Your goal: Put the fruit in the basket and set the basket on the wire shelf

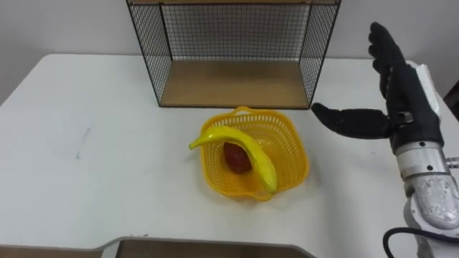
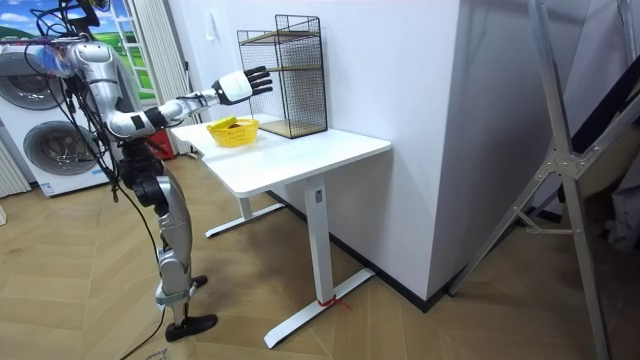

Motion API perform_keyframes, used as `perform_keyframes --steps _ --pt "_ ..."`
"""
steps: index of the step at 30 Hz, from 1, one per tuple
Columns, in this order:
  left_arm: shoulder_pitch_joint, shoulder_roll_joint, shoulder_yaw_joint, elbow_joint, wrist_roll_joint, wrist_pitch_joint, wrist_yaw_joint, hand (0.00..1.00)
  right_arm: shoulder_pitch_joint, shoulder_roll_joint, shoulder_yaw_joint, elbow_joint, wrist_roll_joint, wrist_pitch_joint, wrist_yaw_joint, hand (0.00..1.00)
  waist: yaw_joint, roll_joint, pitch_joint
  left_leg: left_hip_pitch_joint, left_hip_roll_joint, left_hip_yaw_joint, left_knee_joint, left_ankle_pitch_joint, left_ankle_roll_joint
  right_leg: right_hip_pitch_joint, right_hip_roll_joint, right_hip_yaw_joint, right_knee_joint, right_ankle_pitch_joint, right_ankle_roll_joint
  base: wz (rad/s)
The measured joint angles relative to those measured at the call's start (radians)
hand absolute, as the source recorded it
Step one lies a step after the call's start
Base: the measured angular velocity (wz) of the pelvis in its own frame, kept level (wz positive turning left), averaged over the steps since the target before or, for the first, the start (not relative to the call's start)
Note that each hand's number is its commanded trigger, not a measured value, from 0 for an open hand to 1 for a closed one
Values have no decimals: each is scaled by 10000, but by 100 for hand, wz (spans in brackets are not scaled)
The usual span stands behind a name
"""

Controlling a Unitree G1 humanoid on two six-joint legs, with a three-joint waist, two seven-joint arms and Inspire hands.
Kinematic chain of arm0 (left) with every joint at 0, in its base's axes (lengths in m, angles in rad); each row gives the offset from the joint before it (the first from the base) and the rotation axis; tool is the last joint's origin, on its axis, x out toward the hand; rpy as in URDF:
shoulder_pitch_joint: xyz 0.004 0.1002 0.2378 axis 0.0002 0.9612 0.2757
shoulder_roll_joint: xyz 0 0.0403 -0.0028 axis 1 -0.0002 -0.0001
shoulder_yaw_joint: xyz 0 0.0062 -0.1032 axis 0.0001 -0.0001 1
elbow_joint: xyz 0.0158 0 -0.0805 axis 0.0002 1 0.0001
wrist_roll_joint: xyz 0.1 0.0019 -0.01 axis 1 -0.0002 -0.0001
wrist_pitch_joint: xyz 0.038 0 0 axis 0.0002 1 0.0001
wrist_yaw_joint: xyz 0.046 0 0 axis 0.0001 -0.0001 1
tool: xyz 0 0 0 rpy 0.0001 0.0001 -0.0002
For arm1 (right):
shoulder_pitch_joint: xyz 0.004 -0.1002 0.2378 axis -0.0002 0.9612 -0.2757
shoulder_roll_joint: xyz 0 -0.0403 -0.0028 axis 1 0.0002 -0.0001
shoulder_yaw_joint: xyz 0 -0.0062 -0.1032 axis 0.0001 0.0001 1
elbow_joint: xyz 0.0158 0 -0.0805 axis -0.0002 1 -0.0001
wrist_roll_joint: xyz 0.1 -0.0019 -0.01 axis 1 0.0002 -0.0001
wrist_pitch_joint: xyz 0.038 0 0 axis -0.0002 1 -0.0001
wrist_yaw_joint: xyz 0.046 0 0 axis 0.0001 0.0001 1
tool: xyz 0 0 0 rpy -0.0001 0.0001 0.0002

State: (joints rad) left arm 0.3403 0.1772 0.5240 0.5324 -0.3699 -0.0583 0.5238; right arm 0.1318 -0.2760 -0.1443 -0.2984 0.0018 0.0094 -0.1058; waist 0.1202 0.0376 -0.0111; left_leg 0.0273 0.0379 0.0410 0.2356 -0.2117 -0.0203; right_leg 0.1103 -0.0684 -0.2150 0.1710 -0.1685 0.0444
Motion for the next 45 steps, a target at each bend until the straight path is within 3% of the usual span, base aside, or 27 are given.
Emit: perform_keyframes --steps 5,9,14,17,21,29,33,42,45 --pt "-294 -2 740 -2425 174 -349 1619 0 132 8 -336 -342 553 -78 -203 0 176 9 6 23 -5 -4 9 1 0 34 -1 3 -29 -4 -4 0" --pt "-362 -3 816 -4517 255 -645 2610 0 141 41 -415 -331 1470 -111 -471 0 215 -55 13 3 -10 -6 26 1 1 19 -2 7 -25 -4 -4 0" --pt "-370 -7 539 -6223 1073 -853 2926 0 329 165 -413 -168 2055 -398 -427 0 117 -34 36 -86 -25 -42 79 -4 3 -45 -12 -49 -37 -5 -3 1" --pt "-375 -7 -64 -7061 1267 -1018 2861 0 367 231 -324 104 2597 -563 -179 0 -77 -22 82 -194 -69 -165 159 4 16 -37 -43 -154 -36 -5 -3 9" --pt "-523 -15 -1069 -7955 1255 -1055 2035 0 390 645 -170 476 3150 -571 165 0 -165 -5 116 -198 -81 -198 239 10 23 -33 -48 -178 -36 -7 0 4" --pt "-836 -55 -2662 -8321 157 -1225 73 0 460 851 430 1177 4022 -785 828 0 -626 -50 160 -174 -101 -235 159 10 24 85 -48 -221 -160 -7 3 1" --pt "-1152 -188 -3669 -8238 -413 -1236 -1266 0 455 1205 762 1597 4097 -873 1267 0 -750 -177 238 -170 -101 -199 186 12 27 68 -48 -200 -159 -8 4 0" --pt "-1271 -729 -5363 -6607 -1297 -1231 -3427 0 433 1373 1329 2587 4251 -942 1660 0 -892 -288 287 -225 -59 86 214 17 38 -258 -57 109 59 -7 5 -9" --pt "-1265 -735 -5744 -6274 -1293 -1076 -4172 0 433 1380 1545 2883 4253 -941 1882 0 -909 -381 254 -244 -42 137 225 18 40 -363 -57 178 164 -7 5 -7"
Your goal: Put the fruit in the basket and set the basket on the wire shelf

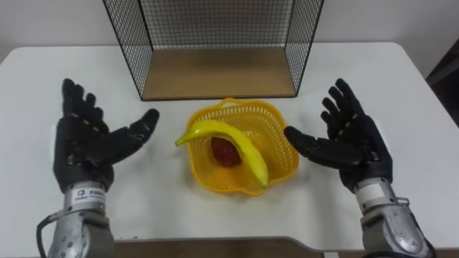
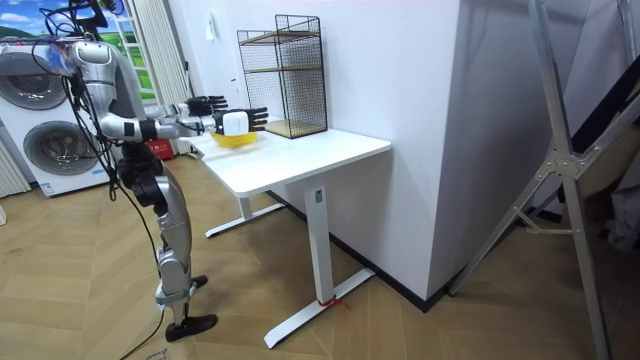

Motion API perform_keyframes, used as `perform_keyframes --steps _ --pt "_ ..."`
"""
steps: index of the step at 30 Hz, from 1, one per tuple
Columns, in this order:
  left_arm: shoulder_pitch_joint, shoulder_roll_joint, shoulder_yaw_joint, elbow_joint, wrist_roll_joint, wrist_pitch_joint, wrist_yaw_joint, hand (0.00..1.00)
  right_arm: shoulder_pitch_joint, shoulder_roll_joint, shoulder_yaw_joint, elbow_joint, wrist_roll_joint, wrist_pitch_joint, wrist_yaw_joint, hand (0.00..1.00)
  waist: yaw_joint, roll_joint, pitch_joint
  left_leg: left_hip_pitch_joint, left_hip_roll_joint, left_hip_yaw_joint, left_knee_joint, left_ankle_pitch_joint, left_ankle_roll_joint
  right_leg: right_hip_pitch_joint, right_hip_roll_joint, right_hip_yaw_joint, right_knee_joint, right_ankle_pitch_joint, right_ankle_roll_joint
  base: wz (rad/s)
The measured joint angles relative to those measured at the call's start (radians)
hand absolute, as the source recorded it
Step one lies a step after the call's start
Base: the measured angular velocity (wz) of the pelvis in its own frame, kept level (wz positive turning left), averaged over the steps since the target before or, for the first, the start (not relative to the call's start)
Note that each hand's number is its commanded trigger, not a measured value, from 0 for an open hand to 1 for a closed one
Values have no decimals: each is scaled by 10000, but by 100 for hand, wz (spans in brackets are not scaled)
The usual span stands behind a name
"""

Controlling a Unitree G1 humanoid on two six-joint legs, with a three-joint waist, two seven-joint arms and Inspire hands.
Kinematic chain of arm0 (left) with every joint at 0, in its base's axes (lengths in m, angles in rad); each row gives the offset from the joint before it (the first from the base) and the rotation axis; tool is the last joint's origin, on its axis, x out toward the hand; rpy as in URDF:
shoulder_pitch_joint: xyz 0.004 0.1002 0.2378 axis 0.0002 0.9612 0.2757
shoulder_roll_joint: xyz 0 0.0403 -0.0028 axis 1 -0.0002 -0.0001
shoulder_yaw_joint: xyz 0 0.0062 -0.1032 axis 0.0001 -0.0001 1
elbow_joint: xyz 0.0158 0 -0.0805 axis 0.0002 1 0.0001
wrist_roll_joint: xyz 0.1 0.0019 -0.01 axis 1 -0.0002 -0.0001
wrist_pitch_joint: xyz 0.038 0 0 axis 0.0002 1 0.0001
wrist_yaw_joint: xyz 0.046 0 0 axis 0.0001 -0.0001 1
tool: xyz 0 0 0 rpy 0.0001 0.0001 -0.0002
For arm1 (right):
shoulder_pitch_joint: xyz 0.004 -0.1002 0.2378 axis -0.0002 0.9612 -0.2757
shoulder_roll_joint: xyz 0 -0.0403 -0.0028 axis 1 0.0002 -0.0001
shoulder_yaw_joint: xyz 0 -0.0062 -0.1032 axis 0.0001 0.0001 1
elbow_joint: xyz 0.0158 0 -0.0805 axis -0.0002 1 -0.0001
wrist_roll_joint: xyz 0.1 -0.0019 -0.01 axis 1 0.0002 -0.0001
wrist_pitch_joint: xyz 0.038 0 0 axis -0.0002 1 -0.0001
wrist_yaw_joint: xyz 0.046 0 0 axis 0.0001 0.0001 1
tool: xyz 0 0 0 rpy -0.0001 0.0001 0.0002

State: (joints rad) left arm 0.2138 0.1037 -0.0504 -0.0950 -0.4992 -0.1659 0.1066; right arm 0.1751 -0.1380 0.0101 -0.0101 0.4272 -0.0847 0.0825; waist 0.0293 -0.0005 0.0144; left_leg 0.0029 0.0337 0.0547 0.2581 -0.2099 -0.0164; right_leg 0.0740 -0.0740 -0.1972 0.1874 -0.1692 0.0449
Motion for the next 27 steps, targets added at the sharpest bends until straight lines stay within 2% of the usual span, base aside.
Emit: perform_keyframes --steps 3,9,14,17,21,27 --pt "3 7 -126 0 0 127 -621 0 0 1 55 0 2 0 220 0 -20 -69 -41 -98 9 5 102 3 6 -54 3 2 20 8 -11 0" --pt "26 41 -241 222 6 152 -1420 0 2 10 94 139 -4 0 562 0 -30 -84 -51 -54 42 3 103 4 4 -18 31 5 46 32 -43 0" --pt "38 57 -448 677 7 163 -1654 0 -23 77 194 433 -47 -4 635 0 -18 -96 -44 -42 55 4 102 5 2 -17 40 8 76 33 -46 0" --pt "39 62 -541 1048 16 341 -1806 0 -27 98 464 805 -99 5 626 0 -6 -100 -35 -22 56 8 107 5 2 -7 40 10 77 33 -47 0" --pt "42 60 -755 1545 24 377 -2036 0 -81 132 660 991 -181 8 630 0 8 -90 -15 -13 56 8 102 4 2 4 40 1 77 33 -46 0" --pt "42 58 -768 1567 23 449 -2082 0 -231 140 691 1075 -183 8 629 0 5 -58 18 -16 57 6 91 3 1 4 40 -6 74 33 -46 0"
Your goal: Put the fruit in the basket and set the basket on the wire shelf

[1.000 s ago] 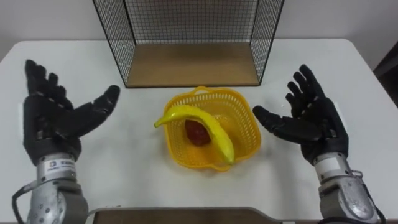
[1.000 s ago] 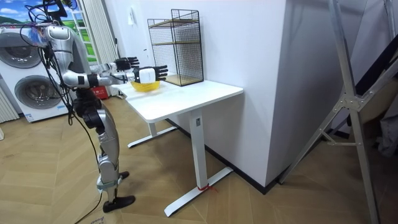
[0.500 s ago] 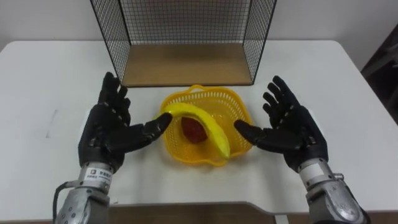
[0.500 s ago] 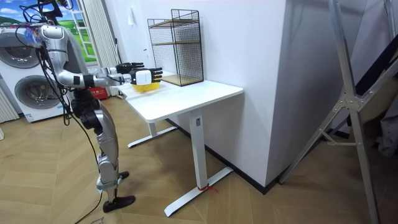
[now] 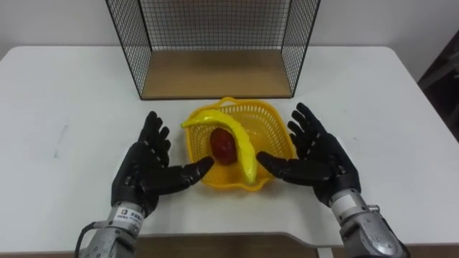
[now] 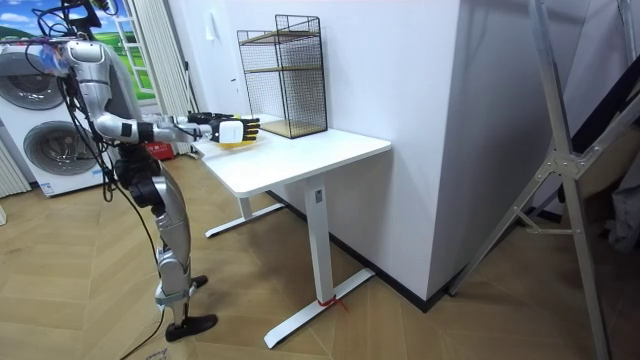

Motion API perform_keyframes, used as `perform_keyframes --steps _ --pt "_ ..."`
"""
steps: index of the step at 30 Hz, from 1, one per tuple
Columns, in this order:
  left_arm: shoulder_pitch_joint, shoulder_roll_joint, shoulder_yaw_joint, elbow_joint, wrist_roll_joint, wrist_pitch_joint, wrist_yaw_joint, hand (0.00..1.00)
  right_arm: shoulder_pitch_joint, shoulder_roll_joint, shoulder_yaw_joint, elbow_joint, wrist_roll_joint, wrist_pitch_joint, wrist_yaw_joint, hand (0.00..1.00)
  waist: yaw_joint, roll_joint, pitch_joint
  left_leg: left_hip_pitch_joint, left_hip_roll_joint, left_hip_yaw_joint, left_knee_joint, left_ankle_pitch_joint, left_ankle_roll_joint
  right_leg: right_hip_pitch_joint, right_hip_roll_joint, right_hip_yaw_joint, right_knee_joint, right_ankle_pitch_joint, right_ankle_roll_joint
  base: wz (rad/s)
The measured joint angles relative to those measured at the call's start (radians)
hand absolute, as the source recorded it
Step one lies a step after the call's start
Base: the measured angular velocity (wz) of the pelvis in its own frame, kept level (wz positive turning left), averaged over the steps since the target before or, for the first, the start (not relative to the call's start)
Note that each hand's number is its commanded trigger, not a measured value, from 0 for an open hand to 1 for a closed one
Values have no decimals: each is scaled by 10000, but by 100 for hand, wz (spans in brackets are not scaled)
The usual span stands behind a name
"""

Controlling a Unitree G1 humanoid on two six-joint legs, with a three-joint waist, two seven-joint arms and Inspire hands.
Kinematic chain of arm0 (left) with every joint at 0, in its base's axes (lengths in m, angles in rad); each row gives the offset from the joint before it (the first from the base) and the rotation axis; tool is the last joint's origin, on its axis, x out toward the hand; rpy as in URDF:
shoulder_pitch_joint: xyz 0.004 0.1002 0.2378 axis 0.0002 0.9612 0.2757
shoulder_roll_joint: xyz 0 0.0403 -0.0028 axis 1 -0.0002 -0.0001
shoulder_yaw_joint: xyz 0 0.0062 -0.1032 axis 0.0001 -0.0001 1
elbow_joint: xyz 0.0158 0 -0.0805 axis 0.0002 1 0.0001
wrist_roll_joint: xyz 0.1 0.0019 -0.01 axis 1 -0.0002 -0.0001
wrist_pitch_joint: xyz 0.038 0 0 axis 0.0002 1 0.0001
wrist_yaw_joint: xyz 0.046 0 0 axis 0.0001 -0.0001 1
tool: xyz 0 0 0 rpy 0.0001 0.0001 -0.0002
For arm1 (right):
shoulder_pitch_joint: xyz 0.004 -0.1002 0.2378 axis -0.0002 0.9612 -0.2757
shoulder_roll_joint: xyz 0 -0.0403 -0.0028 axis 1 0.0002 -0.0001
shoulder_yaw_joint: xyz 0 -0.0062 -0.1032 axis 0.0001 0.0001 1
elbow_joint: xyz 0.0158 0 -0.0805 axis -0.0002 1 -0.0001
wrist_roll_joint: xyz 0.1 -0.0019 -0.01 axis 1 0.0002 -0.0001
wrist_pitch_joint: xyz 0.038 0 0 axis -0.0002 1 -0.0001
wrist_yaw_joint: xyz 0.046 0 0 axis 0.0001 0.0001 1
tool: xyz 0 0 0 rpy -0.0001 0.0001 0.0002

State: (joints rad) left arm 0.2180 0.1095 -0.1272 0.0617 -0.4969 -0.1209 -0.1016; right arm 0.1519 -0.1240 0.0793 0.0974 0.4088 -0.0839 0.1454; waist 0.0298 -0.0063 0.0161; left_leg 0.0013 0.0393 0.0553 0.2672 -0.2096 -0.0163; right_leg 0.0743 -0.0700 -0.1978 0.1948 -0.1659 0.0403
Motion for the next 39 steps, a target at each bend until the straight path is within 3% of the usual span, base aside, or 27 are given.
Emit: perform_keyframes --steps 15,32,39 --pt "0 12 -154 3 -13 407 -343 0 -157 52 179 96 11 1 -13 0 -14 -79 24 -10 -2 2 -12 0 0 -2 3 -1 -87 -2 2 0" --pt "-1 -67 -397 6 -41 417 -346 0 -379 167 537 525 194 -1 41 0 -94 -120 21 94 -1 -2 37 -4 -2 129 3 5 -79 -1 1 0" --pt "-2 -102 -936 3 -43 409 -316 0 -380 193 921 642 514 -2 104 0 -231 -112 22 70 -2 -2 -12 -3 -2 111 9 -1 -116 -3 3 0"
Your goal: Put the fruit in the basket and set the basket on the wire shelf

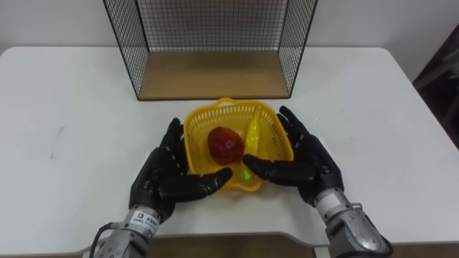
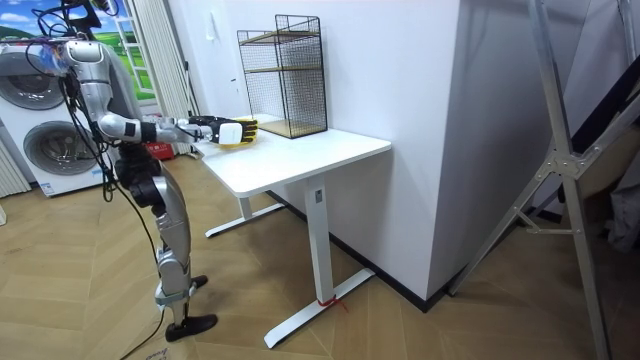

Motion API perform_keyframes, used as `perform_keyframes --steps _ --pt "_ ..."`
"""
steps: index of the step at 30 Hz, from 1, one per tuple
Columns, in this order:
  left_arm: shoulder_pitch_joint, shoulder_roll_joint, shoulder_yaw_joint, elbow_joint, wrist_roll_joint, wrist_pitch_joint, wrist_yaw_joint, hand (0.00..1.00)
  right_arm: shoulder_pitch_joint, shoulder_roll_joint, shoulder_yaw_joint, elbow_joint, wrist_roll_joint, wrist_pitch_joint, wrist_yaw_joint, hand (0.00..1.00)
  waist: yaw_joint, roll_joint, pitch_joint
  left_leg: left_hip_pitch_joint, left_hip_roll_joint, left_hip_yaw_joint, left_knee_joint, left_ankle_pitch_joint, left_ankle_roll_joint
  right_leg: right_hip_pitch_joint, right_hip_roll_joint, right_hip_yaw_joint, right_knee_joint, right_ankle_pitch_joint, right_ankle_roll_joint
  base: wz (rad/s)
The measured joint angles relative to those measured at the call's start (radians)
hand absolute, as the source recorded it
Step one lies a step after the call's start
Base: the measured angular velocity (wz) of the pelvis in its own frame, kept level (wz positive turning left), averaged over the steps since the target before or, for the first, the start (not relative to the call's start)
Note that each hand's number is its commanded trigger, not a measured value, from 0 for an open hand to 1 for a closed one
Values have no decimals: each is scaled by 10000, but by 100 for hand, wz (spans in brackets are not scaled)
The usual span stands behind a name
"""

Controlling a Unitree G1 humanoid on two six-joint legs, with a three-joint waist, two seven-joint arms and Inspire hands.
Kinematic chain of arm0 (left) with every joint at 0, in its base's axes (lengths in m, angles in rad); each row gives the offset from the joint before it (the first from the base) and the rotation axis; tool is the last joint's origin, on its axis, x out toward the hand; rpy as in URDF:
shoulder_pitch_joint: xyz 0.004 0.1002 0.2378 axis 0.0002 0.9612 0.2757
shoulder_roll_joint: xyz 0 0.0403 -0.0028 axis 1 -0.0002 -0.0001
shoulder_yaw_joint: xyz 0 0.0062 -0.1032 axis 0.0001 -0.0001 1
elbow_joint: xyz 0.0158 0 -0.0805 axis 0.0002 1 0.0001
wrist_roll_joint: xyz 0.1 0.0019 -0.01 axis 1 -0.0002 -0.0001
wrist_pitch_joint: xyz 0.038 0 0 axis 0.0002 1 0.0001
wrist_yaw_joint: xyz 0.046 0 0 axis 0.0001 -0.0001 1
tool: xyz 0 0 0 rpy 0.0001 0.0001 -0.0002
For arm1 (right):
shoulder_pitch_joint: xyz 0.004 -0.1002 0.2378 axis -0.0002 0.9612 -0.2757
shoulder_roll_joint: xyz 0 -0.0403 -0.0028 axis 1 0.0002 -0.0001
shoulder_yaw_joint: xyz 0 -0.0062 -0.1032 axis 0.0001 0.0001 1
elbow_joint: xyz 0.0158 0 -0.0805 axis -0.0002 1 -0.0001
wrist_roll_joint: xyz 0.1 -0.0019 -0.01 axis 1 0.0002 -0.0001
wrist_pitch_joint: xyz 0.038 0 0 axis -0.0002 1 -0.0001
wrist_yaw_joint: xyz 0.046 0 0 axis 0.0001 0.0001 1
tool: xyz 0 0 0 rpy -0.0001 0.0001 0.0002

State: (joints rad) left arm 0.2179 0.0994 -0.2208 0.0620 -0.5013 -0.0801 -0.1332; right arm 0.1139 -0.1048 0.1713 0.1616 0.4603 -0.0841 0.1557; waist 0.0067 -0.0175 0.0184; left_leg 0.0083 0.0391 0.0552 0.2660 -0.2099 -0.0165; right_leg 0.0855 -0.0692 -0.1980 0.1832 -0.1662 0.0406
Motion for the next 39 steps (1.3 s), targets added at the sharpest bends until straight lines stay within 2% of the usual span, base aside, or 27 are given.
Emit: perform_keyframes --steps 8,12,16,24,31,34,37,39 --pt "-23 17 -73 -14 -15 -29 -4 0 -1 90 181 4 67 -24 -7 0 -40 3 -18 -12 0 31 -62 1 -1 -38 6 26 -22 -3 4 0" --pt "-75 8 -108 -31 -93 -29 87 0 -16 103 366 303 67 -203 -61 0 -26 12 -23 30 11 78 -84 1 -1 -21 9 61 19 -2 3 -2" --pt "-112 -91 -95 -33 -114 -32 346 0 -15 157 499 318 33 -239 -119 0 -11 29 -30 28 13 84 -109 1 -1 -19 9 61 29 -1 2 -1" --pt "-761 -242 149 -69 -172 -34 655 0 -478 267 494 293 -6 -239 -173 0 28 39 -49 43 19 105 -75 5 -1 -63 13 80 58 9 -11 0" --pt "-1113 -359 100 -681 -176 -38 1039 0 -943 305 523 -68 -1 -243 -836 0 28 42 -53 35 20 102 -75 4 -1 -65 16 78 38 9 -11 0" --pt "-1167 -436 74 -1014 -179 -314 1310 0 -997 316 665 -917 -29 -359 -1113 0 -18 51 -56 33 23 103 -83 5 -2 -65 17 77 38 8 -11 0" --pt "-1294 -440 3 -1014 -184 -599 1427 0 -1194 316 713 -1006 -86 -572 -1208 0 -34 50 -55 49 23 103 -78 4 -2 -42 16 78 35 8 -11 0" --pt "-1411 -443 -20 -1014 -186 -660 1534 0 -1266 328 719 -1007 -118 -579 -1247 0 -19 55 -52 43 23 103 -77 5 -1 -42 16 76 36 8 -11 0"
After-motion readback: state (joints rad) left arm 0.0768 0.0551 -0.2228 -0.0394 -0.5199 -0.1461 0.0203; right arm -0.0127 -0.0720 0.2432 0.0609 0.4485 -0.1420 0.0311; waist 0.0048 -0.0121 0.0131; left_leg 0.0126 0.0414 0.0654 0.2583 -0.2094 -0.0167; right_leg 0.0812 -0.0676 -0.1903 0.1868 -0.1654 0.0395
